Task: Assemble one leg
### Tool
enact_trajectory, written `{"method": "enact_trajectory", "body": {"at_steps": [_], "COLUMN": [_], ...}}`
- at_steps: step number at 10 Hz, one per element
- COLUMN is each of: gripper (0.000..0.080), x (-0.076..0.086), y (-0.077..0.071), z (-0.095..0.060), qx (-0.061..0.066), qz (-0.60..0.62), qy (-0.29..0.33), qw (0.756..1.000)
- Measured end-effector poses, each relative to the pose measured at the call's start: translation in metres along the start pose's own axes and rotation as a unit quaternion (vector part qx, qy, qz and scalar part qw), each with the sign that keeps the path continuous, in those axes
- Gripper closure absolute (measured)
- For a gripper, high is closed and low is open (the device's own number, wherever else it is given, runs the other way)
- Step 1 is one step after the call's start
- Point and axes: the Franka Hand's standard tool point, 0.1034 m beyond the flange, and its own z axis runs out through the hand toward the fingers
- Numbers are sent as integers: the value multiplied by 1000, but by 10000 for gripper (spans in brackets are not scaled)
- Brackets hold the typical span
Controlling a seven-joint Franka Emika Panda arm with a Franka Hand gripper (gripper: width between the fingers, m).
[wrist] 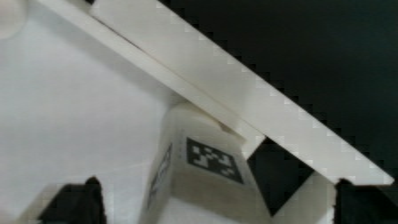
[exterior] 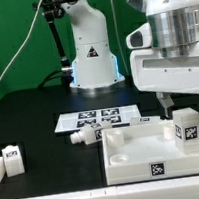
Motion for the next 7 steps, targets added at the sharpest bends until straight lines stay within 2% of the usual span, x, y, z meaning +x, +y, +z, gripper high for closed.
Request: {"method": "enact_trajectory", "body": {"at_steps": [4, 6, 7], "gripper": [150, 150, 150], "x": [4, 8, 6], "y": [2, 3, -3], "z": [0, -1, -2], "qx": [-5, -5, -4], "qz": [-204, -321, -368], "qy": [4, 7, 21], "qw": [979, 947, 930]}}
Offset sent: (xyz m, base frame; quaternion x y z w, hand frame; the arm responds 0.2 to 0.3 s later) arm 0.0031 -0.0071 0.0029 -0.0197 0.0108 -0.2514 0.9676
